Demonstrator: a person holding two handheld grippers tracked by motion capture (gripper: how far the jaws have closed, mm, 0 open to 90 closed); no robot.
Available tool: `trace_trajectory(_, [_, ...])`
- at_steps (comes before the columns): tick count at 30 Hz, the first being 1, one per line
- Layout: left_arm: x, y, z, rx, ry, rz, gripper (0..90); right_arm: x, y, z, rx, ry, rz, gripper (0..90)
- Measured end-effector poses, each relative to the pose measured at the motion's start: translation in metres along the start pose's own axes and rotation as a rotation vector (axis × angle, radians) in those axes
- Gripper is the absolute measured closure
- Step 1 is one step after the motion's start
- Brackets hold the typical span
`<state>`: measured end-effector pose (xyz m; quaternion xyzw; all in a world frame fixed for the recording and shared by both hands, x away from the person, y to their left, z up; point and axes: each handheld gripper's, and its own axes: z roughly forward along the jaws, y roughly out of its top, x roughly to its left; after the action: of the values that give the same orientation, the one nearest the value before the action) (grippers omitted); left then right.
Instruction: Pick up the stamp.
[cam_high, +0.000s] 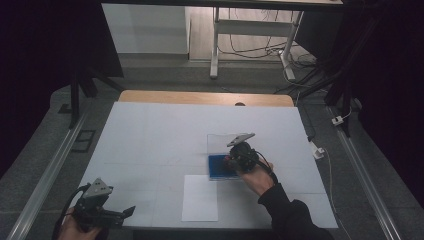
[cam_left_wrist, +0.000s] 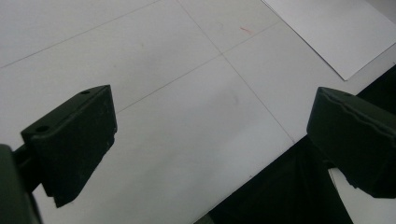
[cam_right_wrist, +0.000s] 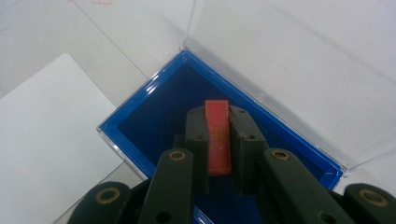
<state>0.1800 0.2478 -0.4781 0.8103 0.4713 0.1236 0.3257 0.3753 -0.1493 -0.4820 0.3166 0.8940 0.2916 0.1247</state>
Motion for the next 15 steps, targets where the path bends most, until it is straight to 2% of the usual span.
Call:
trace_trajectory(5, [0.0, 0.0, 0.0, -0.002, -0.003, 0.001, 2.2, 0.001, 0.0, -0.005, -0.016, 0.019, -0.004, 79.2])
trace_trajectory(6, [0.0, 0.0, 0.0, -0.003, -0.003, 0.001, 2.2, 0.0, 0.0, -0.01, -0.037, 0.029, -0.016, 79.2])
trace_trajectory(9, [0.001, -0.001, -0.001, -0.009, -0.014, -0.008, 2.2, -0.003, 0.0, -0.014, -0.054, 0.041, -0.01, 79.3])
trace_trajectory(13, [0.003, -0.001, -0.002, -0.02, -0.023, -0.018, 2.2, -0.005, 0.0, -0.017, -0.055, 0.04, -0.017, 79.3])
trace_trajectory(15, [0.003, -0.001, -0.002, -0.021, -0.026, -0.021, 2.3, -0.008, -0.001, -0.02, -0.063, 0.044, -0.006, 79.3])
